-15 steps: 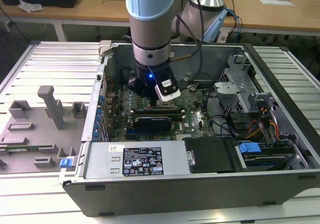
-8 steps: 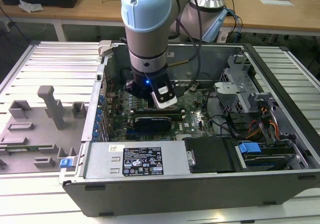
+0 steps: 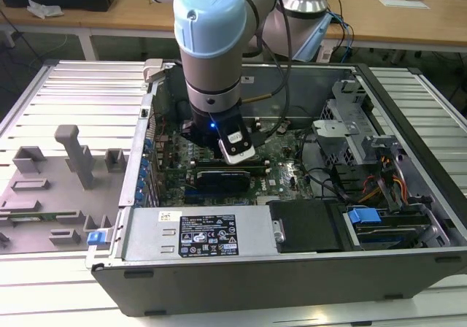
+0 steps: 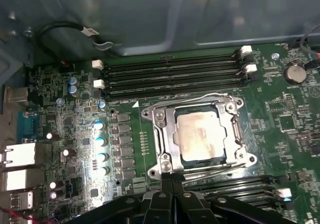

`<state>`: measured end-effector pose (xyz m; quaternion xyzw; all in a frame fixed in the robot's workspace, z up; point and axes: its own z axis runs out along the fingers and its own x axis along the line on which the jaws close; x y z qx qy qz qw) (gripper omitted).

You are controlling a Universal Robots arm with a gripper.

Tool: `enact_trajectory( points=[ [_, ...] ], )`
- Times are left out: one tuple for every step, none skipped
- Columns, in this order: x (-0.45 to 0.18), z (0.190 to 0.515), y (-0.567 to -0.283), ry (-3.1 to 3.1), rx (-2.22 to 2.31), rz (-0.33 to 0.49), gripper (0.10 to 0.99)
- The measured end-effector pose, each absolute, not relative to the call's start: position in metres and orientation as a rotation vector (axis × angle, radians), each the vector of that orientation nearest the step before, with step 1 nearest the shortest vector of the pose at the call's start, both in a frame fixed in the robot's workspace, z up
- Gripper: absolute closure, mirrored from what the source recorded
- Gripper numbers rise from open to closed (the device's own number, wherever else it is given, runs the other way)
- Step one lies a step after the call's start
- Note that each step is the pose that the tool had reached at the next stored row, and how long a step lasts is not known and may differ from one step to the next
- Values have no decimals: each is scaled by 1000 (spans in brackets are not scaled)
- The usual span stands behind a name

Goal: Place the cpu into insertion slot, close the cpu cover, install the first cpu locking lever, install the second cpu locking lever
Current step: 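Install the second cpu locking lever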

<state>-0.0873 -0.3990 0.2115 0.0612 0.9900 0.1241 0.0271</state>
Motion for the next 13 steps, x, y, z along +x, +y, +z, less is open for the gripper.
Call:
enact_trajectory(
  points=[
    [-88, 211, -399, 3058, 189, 385, 980],
    [-90, 208, -399, 3057, 189, 388, 980],
    [-90, 208, -399, 3057, 189, 388, 980],
    [-91, 207, -398, 3057, 189, 389, 980],
    [-91, 207, -398, 3057, 189, 389, 980],
    [-92, 206, -398, 3057, 189, 389, 980],
    [-93, 206, -397, 3057, 189, 389, 980],
    [-93, 205, -396, 3057, 189, 389, 980],
    [-94, 205, -396, 3057, 189, 389, 980],
    [-94, 205, -395, 3057, 189, 389, 980],
    [-94, 204, -395, 3057, 189, 389, 980],
    [-94, 204, -394, 3057, 189, 389, 980],
    [-95, 204, -393, 3057, 189, 389, 980]
  ],
)
